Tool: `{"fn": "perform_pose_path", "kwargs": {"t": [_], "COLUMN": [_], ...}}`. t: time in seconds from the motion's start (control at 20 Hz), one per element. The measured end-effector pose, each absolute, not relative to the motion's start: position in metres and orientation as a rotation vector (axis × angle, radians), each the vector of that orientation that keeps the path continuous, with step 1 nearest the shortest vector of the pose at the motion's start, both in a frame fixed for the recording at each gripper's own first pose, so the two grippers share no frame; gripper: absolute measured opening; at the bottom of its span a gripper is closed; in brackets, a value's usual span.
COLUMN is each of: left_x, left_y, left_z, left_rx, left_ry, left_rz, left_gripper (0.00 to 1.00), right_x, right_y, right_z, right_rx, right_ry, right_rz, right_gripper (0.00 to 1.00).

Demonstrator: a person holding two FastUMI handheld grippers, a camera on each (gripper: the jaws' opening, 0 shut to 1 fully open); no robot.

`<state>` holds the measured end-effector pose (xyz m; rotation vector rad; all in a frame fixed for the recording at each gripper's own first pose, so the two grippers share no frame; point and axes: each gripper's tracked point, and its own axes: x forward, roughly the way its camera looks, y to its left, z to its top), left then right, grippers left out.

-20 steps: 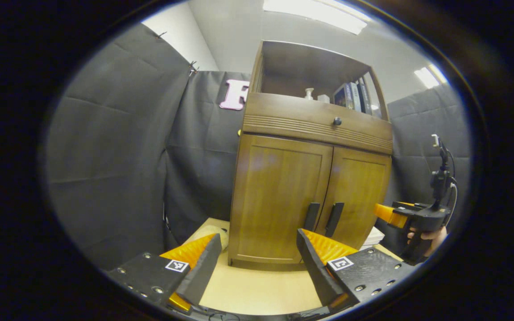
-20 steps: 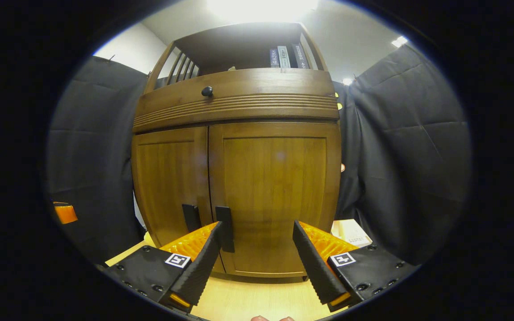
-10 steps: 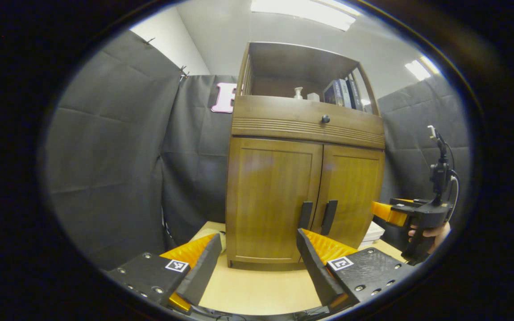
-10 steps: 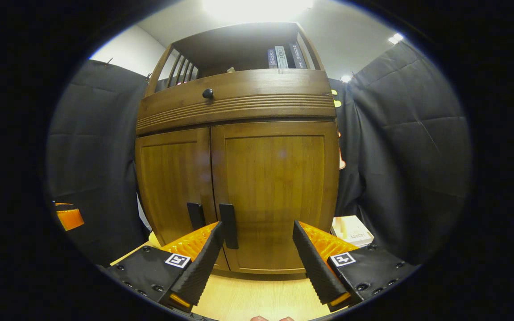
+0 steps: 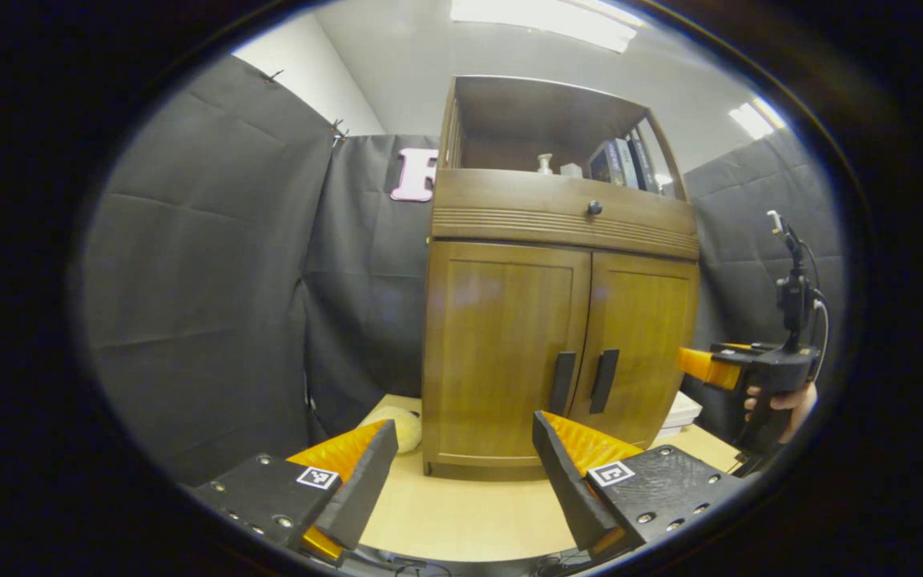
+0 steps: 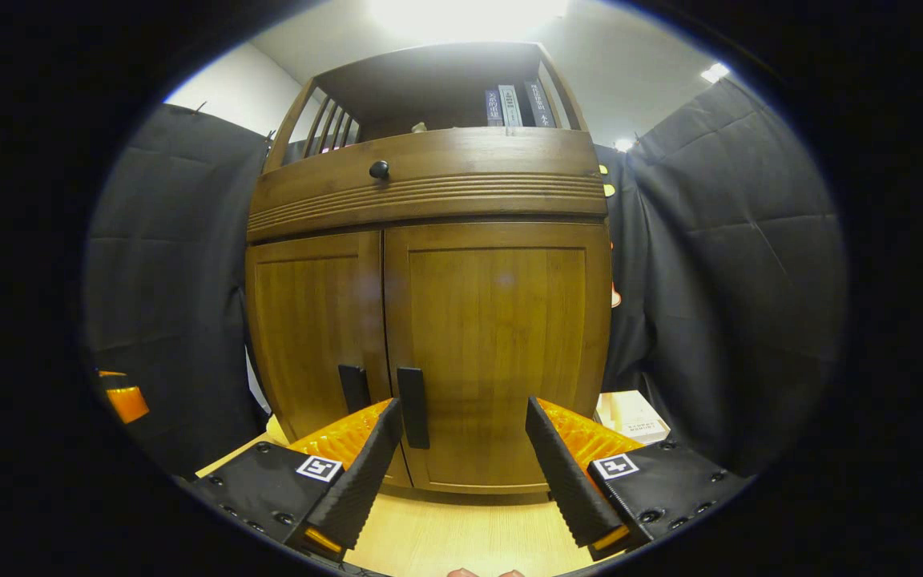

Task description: Open the right door of the double-door shoe cabinet with the right hand, and open the left door with the left hand.

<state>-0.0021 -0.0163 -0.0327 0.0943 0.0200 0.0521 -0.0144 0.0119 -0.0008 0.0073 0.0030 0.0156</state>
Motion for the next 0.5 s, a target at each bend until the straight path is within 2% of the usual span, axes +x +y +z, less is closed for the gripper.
{"fn": "perform_pose_path", "kwargs": {"t": [0.05,0.1,0.15,0.5], "left_x": [-0.005,-0.011,-0.013,-0.016], "left_y": [-0.015,-0.012,-0.010,0.013], "left_z": [-0.039,-0.041,-0.044,-0.067], "left_rx": [0.096,0.088,0.071,0.005], "left_ry": [0.015,0.008,0.008,0.055], "left_rz": [0.065,0.075,0.080,0.102], "left_gripper": [0.99,0.99,0.99,0.97], "right_x": [-0.014,-0.011,-0.009,0.031], "right_y": [0.013,0.014,0.014,0.033], "right_z": [0.001,0.004,0.007,0.023], "right_rx": [0.021,0.032,0.040,0.059], "right_ry": [0.002,-0.006,-0.015,-0.063], "right_rz": [0.022,0.023,0.019,0.041], "right_gripper": [0.93,0.98,0.93,0.96]}}
